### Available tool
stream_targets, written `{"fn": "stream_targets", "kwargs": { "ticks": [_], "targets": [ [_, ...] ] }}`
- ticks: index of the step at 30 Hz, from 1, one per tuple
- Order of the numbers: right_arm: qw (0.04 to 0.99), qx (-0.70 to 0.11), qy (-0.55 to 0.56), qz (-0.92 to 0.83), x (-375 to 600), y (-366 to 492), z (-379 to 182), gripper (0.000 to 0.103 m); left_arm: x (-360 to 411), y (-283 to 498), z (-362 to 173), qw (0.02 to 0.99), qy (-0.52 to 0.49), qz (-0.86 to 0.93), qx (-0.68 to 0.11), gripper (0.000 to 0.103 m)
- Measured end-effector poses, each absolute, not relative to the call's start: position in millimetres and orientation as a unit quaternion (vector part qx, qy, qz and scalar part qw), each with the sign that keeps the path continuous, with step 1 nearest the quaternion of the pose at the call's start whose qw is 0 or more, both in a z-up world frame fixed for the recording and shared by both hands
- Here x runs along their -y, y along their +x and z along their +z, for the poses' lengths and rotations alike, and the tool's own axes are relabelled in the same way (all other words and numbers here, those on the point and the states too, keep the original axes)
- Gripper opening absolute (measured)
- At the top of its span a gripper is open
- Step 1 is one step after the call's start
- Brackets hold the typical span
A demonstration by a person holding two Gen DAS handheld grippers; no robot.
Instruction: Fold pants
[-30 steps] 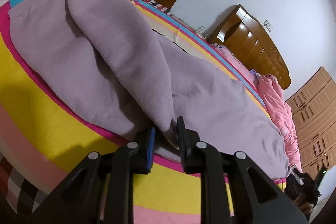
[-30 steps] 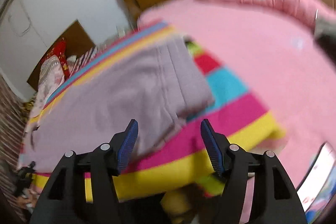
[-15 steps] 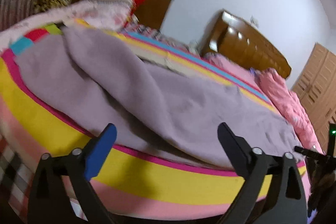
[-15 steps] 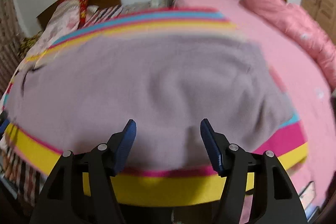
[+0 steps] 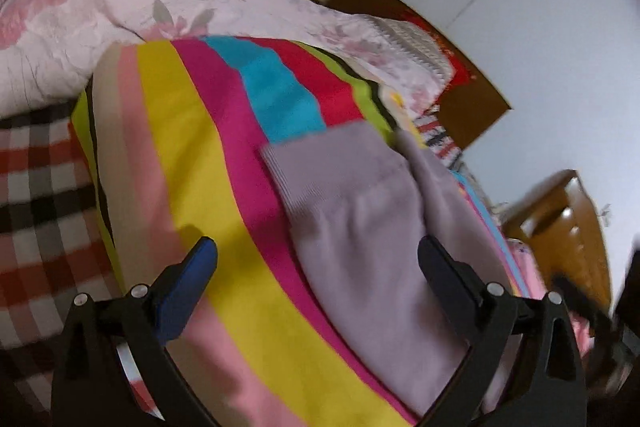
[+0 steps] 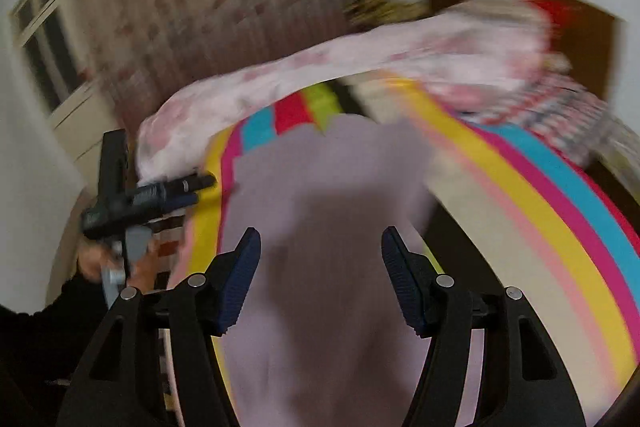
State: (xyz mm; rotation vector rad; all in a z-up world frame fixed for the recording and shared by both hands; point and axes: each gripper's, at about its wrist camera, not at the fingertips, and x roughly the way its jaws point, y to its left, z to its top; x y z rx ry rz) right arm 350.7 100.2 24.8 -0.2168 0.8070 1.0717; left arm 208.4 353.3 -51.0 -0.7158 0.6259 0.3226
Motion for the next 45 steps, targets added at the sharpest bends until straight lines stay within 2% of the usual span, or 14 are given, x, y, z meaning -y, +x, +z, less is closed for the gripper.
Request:
{"fn": "stream_targets", "kwargs": {
  "ticks": [5,12,15,16,17,19,21,25,29,30,35,37,40,45],
  "targets": [
    [0.700,-0.409,-0.184,0.555,-257,427,0,0.050,-371,244,-53,0.882,-0.308,0.165,-0.317,0.090],
    [0.650,-0.434,-0.260,0.568,-322,443,-42,0.039,-391,268,-68,0.878,-0.290,0.184,-0.334,0.086],
    [0.647,-0.425,-0.265,0.574,-315,437,-44,0.028,-391,276,-74,0.876,-0.261,0.200,-0.352,0.068],
    [0.649,-0.421,-0.266,0.575,-315,436,-43,0.016,-391,275,-74,0.879,-0.257,0.200,-0.347,0.053],
    [0.655,-0.411,-0.269,0.575,-311,434,-41,0.014,-391,274,-74,0.882,-0.254,0.197,-0.344,0.044],
    [0.665,-0.391,-0.272,0.575,-315,431,-38,0.012,-389,272,-68,0.890,-0.250,0.179,-0.338,0.010],
    [0.681,-0.369,-0.266,0.574,-314,425,-25,0.011,-388,267,-54,0.898,-0.244,0.177,-0.322,0.009],
    [0.694,-0.360,-0.245,0.574,-330,425,-7,0.011,-397,264,-36,0.896,-0.240,0.206,-0.310,0.009],
    [0.680,-0.403,-0.280,0.545,-353,430,-44,0.013,-409,278,-64,0.875,-0.253,0.217,-0.352,0.010],
    [0.683,-0.405,-0.272,0.544,-353,432,-48,0.013,-408,278,-66,0.876,-0.247,0.220,-0.352,0.014],
    [0.715,-0.399,-0.196,0.540,-319,447,-12,0.047,-412,261,-55,0.860,-0.212,0.324,-0.333,0.050],
    [0.742,-0.382,-0.154,0.530,-282,455,12,0.048,-412,243,-40,0.862,-0.221,0.340,-0.303,0.075],
    [0.760,-0.382,-0.151,0.504,-246,455,16,0.048,-395,225,-23,0.883,-0.235,0.303,-0.272,0.088],
    [0.742,-0.410,-0.205,0.489,-240,430,-21,0.047,-347,233,-25,0.909,-0.244,0.159,-0.298,0.095]
  ]
}}
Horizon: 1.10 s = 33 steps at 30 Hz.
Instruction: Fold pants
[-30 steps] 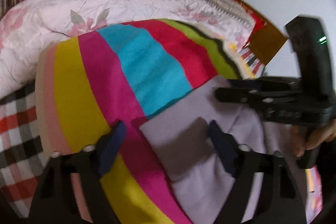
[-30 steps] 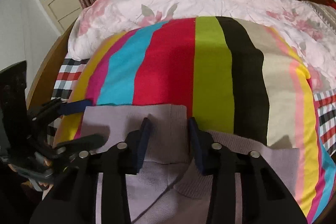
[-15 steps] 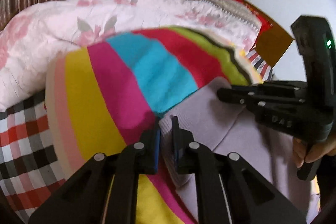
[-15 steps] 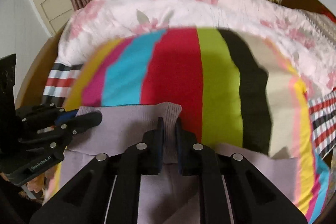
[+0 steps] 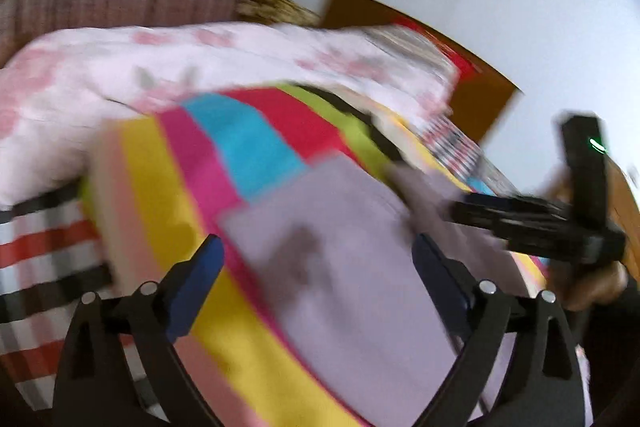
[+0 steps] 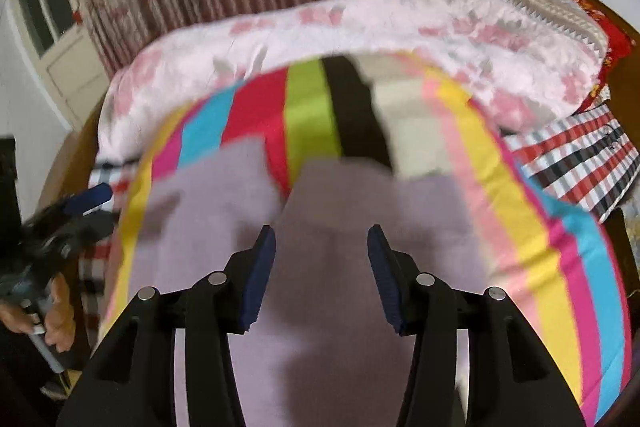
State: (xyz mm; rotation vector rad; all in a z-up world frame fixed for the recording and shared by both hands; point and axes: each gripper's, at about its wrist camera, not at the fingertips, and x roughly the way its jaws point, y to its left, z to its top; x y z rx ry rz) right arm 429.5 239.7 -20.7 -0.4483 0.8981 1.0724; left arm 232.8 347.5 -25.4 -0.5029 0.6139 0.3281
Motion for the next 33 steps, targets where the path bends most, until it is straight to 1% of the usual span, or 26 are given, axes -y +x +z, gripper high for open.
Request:
{"fn": "stream_targets", "kwargs": {
  "ticks": [3,6,8,10,11,13,15,18,20,22,24,25,27,28,29,30,31,32,33],
  "targets": [
    [0.735,-0.418,-0.214,0.489,-251,419,-34,0.047,-328,235,-34,0.907,-0.226,0.153,-0.320,0.095],
    [0.734,-0.419,-0.239,0.479,-264,411,-43,0.047,-323,227,-40,0.904,-0.237,0.145,-0.324,0.095],
    [0.744,-0.406,-0.255,0.465,-266,409,-43,0.022,-325,218,-42,0.903,-0.238,0.144,-0.326,0.095],
    [0.748,-0.398,-0.233,0.477,-258,410,-34,0.006,-331,217,-44,0.904,-0.238,0.143,-0.327,0.095],
    [0.756,-0.390,-0.227,0.475,-253,409,-28,0.005,-331,213,-43,0.904,-0.239,0.143,-0.325,0.095],
    [0.768,-0.363,-0.204,0.486,-241,401,-7,0.005,-337,204,-37,0.905,-0.250,0.138,-0.315,0.095],
    [0.754,-0.344,-0.181,0.530,-238,384,14,0.005,-345,192,-30,0.906,-0.276,0.141,-0.289,0.095],
    [0.723,-0.317,-0.199,0.581,-256,350,29,0.005,-359,182,-27,0.900,-0.319,0.136,-0.266,0.096],
    [0.699,-0.321,-0.229,0.596,-276,331,21,0.007,-365,178,-30,0.894,-0.333,0.143,-0.263,0.096],
    [0.654,-0.367,-0.274,0.602,-302,319,-9,0.011,-369,179,-36,0.888,-0.335,0.147,-0.279,0.095],
    [0.641,-0.385,-0.281,0.602,-308,319,-26,0.012,-374,181,-45,0.882,-0.333,0.153,-0.296,0.096],
    [0.639,-0.393,-0.264,0.606,-305,324,-28,0.013,-376,181,-47,0.880,-0.335,0.149,-0.301,0.096],
    [0.649,-0.398,-0.220,0.610,-291,338,-20,0.021,-381,177,-48,0.881,-0.341,0.138,-0.297,0.094],
    [0.656,-0.395,-0.201,0.611,-282,347,-14,0.027,-381,176,-46,0.885,-0.338,0.133,-0.290,0.094],
    [0.668,-0.387,-0.178,0.610,-270,359,-5,0.028,-380,176,-43,0.890,-0.333,0.130,-0.284,0.092],
    [0.677,-0.383,-0.167,0.606,-263,364,0,0.029,-381,178,-41,0.893,-0.329,0.125,-0.279,0.086],
    [0.689,-0.382,-0.159,0.596,-255,374,4,0.031,-381,181,-39,0.895,-0.330,0.118,-0.276,0.084],
    [0.697,-0.382,-0.157,0.586,-251,382,6,0.037,-381,185,-37,0.896,-0.334,0.109,-0.273,0.084],
    [0.709,-0.382,-0.155,0.572,-246,392,6,0.042,-381,192,-37,0.894,-0.339,0.102,-0.274,0.084]
  ]
}}
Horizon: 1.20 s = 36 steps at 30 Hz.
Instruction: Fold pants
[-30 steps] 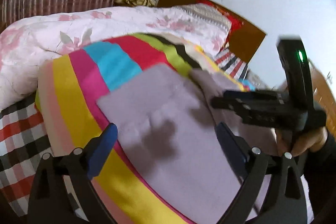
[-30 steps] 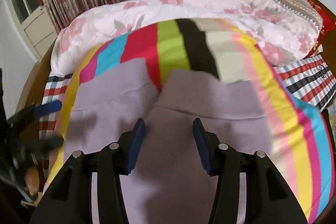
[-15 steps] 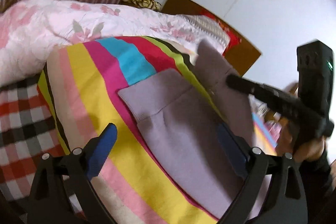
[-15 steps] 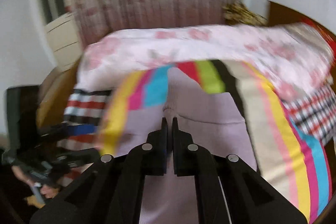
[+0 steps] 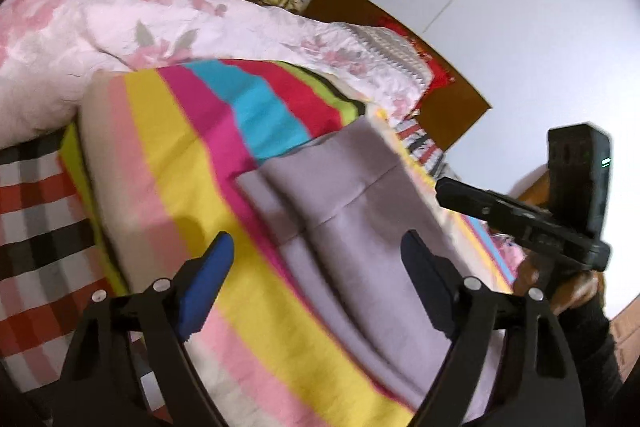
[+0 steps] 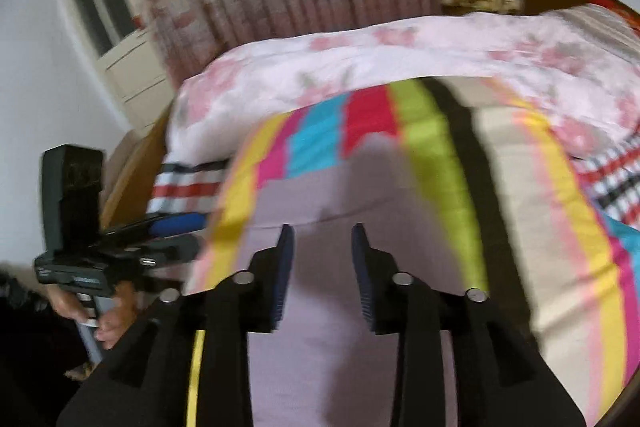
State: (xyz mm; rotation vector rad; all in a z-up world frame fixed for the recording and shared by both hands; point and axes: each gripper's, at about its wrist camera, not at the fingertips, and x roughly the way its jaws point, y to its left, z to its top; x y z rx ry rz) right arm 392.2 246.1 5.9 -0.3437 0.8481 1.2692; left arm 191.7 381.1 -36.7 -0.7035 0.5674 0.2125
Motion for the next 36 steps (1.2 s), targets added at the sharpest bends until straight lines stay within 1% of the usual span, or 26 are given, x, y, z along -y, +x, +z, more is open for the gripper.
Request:
{"fn": "stream_targets", "kwargs": {
  "ticks": [1,2,3,4,5,6,7,9,11,12,14,15,16,17,19,22,25,27,29,31,36],
  "targets": [
    [0.719,-0.385,-0.152,0.559,-243,402,4,0.049,-381,198,-37,0.892,-0.344,0.098,-0.276,0.084],
    [0.723,-0.388,-0.149,0.552,-244,408,1,0.051,-380,206,-38,0.891,-0.348,0.091,-0.276,0.083],
    [0.726,-0.394,-0.148,0.543,-245,418,-5,0.051,-379,210,-38,0.891,-0.349,0.090,-0.277,0.080],
    [0.728,-0.398,-0.150,0.537,-248,424,-10,0.051,-377,216,-40,0.890,-0.347,0.092,-0.282,0.074],
    [0.729,-0.400,-0.153,0.534,-250,429,-14,0.051,-376,223,-44,0.886,-0.348,0.093,-0.291,0.070],
    [0.727,-0.405,-0.160,0.532,-257,433,-21,0.051,-376,228,-48,0.883,-0.354,0.089,-0.296,0.062],
    [0.724,-0.407,-0.166,0.532,-261,434,-27,0.051,-376,232,-52,0.879,-0.360,0.089,-0.300,0.059],
    [0.718,-0.408,-0.176,0.536,-265,436,-33,0.049,-376,235,-56,0.876,-0.362,0.100,-0.303,0.058],
    [0.714,-0.404,-0.182,0.543,-266,434,-36,0.041,-376,236,-56,0.875,-0.363,0.106,-0.304,0.056],
    [0.712,-0.403,-0.183,0.546,-265,434,-36,0.039,-376,236,-57,0.874,-0.364,0.108,-0.304,0.054],
    [0.713,-0.395,-0.188,0.548,-264,432,-36,0.025,-378,235,-58,0.870,-0.370,0.114,-0.306,0.047],
    [0.715,-0.393,-0.188,0.547,-263,431,-35,0.022,-380,234,-59,0.869,-0.370,0.118,-0.307,0.038],
    [0.717,-0.389,-0.187,0.547,-262,430,-35,0.018,-380,234,-60,0.868,-0.370,0.120,-0.309,0.021],
    [0.723,-0.384,-0.184,0.544,-260,429,-34,0.016,-382,235,-61,0.867,-0.373,0.110,-0.311,0.017],
    [0.730,-0.378,-0.182,0.540,-260,427,-34,0.013,-381,237,-61,0.870,-0.367,0.108,-0.312,0.012],
    [0.738,-0.367,-0.187,0.534,-258,420,-33,0.008,-376,228,-47,0.884,-0.355,0.112,-0.284,0.010],
    [0.742,-0.348,-0.177,0.545,-256,409,-12,0.008,-375,213,-30,0.886,-0.354,0.115,-0.275,0.010],
    [0.739,-0.342,-0.176,0.553,-262,405,-1,0.008,-382,211,-35,0.881,-0.358,0.122,-0.283,0.010],
    [0.737,-0.356,-0.197,0.540,-273,408,-11,0.007,-392,221,-55,0.866,-0.374,0.117,-0.311,0.010],
    [0.732,-0.384,-0.223,0.517,-284,414,-36,0.007,-398,226,-66,0.857,-0.387,0.109,-0.322,0.011],
    [0.732,-0.401,-0.183,0.519,-277,419,-40,0.009,-397,225,-62,0.864,-0.370,0.113,-0.322,0.012]
  ]
}}
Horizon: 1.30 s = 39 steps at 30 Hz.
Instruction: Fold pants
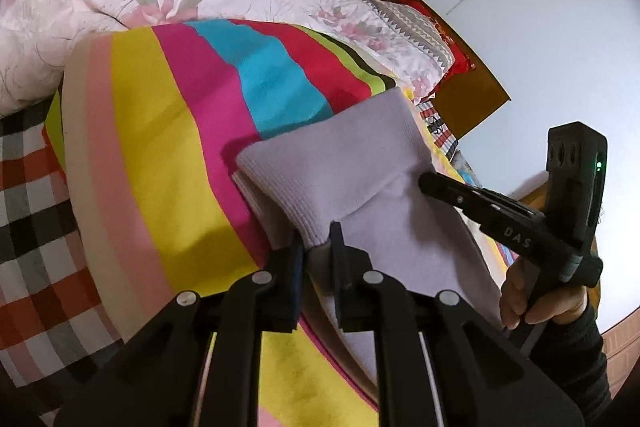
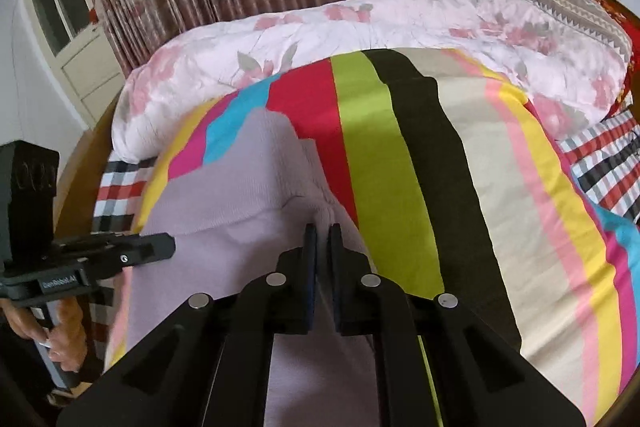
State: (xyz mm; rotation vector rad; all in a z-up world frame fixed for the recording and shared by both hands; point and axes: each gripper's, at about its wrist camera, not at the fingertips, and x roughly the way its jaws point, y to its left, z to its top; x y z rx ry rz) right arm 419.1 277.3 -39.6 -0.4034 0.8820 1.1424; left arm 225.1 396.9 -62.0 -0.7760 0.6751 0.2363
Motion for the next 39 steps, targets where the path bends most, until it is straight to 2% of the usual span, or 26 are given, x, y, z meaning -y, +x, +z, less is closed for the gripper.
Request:
{"fn": "stream_targets", "kwargs": {
  "ticks": [1,3,4,5,7,9,11,13,18,19,20,21,24,28,32,36,39],
  "targets": [
    [0.731,-0.401,-0.183,0.521,-277,418,-39,0.014,-397,225,-63,0.863,-0.373,0.113,-0.322,0.013],
    [0.731,-0.406,-0.184,0.517,-275,418,-36,0.035,-398,224,-63,0.860,-0.377,0.120,-0.322,0.020],
    [0.735,-0.408,-0.184,0.509,-271,418,-33,0.059,-398,221,-60,0.857,-0.375,0.137,-0.325,0.030],
    [0.748,-0.405,-0.172,0.497,-260,417,-25,0.062,-397,215,-56,0.858,-0.370,0.154,-0.321,0.035],
    [0.756,-0.392,-0.151,0.502,-235,406,-9,0.062,-392,203,-42,0.866,-0.343,0.194,-0.308,0.053],
    [0.763,-0.381,-0.163,0.495,-211,388,-1,0.062,-382,192,-21,0.884,-0.299,0.217,-0.285,0.065],
    [0.763,-0.384,-0.180,0.487,-184,359,-1,0.062,-369,191,-5,0.902,-0.278,0.189,-0.269,0.069],
    [0.764,-0.388,-0.199,0.475,-163,329,-6,0.062,-350,201,3,0.918,-0.258,0.126,-0.273,0.078],
    [0.770,-0.413,-0.255,0.414,-125,261,-42,0.062,-311,241,-26,0.904,-0.202,0.066,-0.370,0.080],
    [0.771,-0.412,-0.262,0.409,-121,244,-51,0.060,-308,246,-38,0.896,-0.201,0.066,-0.391,0.080],
    [0.777,-0.403,-0.257,0.410,-119,235,-52,0.050,-306,250,-49,0.891,-0.193,0.070,-0.405,0.080],
    [0.782,-0.399,-0.252,0.408,-115,224,-52,0.048,-303,252,-50,0.892,-0.179,0.069,-0.409,0.080],
    [0.787,-0.392,-0.230,0.418,-102,208,-37,0.048,-303,252,-47,0.892,-0.171,0.072,-0.413,0.081],
    [0.800,-0.385,-0.181,0.423,-77,195,-29,0.048,-295,257,-52,0.892,-0.146,0.062,-0.423,0.092],
    [0.788,-0.419,-0.202,0.403,-78,189,-54,0.049,-291,257,-56,0.893,-0.121,0.069,-0.427,0.094],
    [0.781,-0.418,-0.178,0.428,-61,176,-36,0.048,-283,256,-47,0.888,-0.094,0.112,-0.437,0.094],
    [0.828,-0.394,-0.140,0.373,-21,193,-14,0.060,-261,249,-17,0.909,-0.047,0.119,-0.397,0.095]
  ]
}}
